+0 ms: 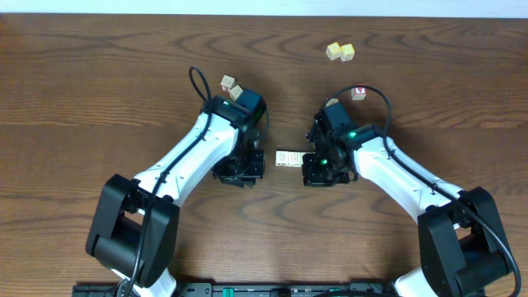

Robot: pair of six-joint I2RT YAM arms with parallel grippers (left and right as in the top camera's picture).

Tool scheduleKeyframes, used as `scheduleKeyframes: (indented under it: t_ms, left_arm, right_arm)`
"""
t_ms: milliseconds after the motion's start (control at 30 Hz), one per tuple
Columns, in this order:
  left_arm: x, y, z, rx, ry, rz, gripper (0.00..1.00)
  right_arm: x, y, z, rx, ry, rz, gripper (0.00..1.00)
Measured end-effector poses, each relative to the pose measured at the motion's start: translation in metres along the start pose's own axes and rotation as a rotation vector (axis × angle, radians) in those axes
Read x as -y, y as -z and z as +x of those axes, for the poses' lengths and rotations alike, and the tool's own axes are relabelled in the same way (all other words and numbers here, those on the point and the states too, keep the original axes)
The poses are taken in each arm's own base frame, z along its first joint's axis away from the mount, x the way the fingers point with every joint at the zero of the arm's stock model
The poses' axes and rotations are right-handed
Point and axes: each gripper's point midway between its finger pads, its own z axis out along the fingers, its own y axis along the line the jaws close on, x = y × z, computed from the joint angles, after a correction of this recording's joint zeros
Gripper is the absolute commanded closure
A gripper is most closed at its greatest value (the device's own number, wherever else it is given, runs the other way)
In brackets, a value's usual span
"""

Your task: Lift 4 blocks

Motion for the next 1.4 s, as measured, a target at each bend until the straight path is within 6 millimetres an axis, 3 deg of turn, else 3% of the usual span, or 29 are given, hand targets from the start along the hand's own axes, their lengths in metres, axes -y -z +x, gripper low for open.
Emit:
scheduleKeyframes:
  t_ms: [200,467,767,900,1067,1133,1233,1333,1400]
  left_arm:
    - [0.006,-0.001,-0.005,0.029,-0.002,0.002,0.81]
    - [-0.01,0.0,-0.014,0.082,0.092,-0.087,0.81]
    - [-0.012,0.0,-0.02,0.109,0.103,-0.098,0.81]
    - [-0.012,0.0,-0.019,0.108,0.104,-0.1,0.81]
    - [-0.013,0.0,-0.018,0.106,0.105,-0.104,0.81]
    - [-0.014,-0.002,-0.017,0.098,0.106,-0.108,0.81]
    - [-0.017,-0.005,-0.014,0.088,0.109,-0.113,0.81]
    - [-0.017,-0.006,-0.013,0.084,0.109,-0.115,0.81]
    - [-0.017,-0.006,-0.014,0.089,0.108,-0.112,0.79]
  right_arm:
    - [0.008,-0.002,-0.004,0.026,-0.069,0.054,0.99]
    - [0.007,-0.018,-0.001,0.004,-0.074,0.084,0.99]
    - [-0.01,-0.016,-0.042,0.173,-0.052,0.016,0.97]
    - [-0.007,-0.012,-0.062,0.268,-0.049,0.043,0.96]
    - [0.028,0.001,-0.083,0.365,-0.114,0.16,0.96]
    - [0.056,0.011,-0.091,0.389,-0.172,0.212,0.98]
    - [0.098,0.021,-0.087,0.366,-0.266,0.281,0.99]
    - [0.126,0.029,-0.082,0.339,-0.331,0.305,0.97]
    - [0.135,0.032,-0.083,0.33,-0.345,0.274,0.92]
